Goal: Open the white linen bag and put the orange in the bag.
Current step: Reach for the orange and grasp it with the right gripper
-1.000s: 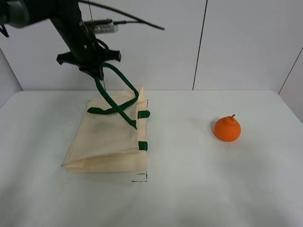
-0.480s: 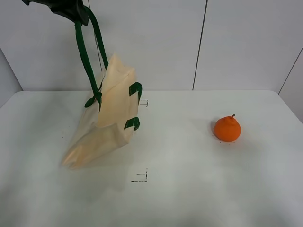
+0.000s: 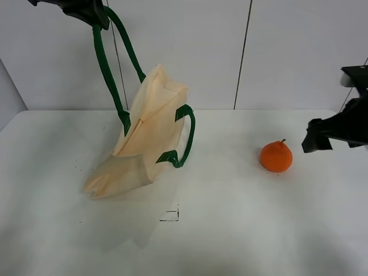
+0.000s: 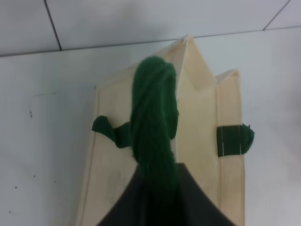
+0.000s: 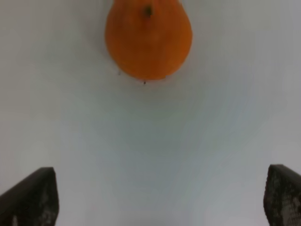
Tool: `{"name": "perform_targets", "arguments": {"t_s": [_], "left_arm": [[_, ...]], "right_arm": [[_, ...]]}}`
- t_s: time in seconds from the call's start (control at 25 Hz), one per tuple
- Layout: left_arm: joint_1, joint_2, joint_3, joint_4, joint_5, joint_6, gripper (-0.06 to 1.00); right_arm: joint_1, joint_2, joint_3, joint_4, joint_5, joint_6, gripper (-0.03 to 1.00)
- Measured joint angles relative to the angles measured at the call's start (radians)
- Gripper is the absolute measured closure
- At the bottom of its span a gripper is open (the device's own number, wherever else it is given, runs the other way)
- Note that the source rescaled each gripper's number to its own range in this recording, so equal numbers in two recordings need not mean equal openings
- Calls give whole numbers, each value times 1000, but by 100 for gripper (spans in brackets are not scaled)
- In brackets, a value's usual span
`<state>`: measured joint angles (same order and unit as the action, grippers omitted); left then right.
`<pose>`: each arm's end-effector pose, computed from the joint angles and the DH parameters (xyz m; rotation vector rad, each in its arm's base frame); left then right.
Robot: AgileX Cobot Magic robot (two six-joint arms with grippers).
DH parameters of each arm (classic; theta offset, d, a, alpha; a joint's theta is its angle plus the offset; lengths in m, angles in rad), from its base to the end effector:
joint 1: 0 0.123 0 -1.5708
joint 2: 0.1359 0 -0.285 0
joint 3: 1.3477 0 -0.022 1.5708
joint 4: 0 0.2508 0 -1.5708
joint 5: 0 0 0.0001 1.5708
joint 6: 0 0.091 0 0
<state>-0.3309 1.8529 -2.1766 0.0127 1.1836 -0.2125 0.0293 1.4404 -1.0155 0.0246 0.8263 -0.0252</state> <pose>0.3805 -0.1296 0.4402 0.1393 2.3532 -0.2511 0.2812 0.0099 0.2621 -0.0568 2.7341 0.0306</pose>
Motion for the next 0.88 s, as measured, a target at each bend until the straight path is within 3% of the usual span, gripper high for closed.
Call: {"name": "perform_targets", "arguments": {"t_s": [0.36,0.8,0.88], "left_arm": [[0,0,0,0,0,12,94],[0,0,0,0,0,15,94],[0,0,0,0,0,15,94]], "right_arm": [[0,475,-358,6,-21,-14,-3],[0,672,-387,70,-123,-108,-3],[0,684,-387,75,-143,-109,1]]}}
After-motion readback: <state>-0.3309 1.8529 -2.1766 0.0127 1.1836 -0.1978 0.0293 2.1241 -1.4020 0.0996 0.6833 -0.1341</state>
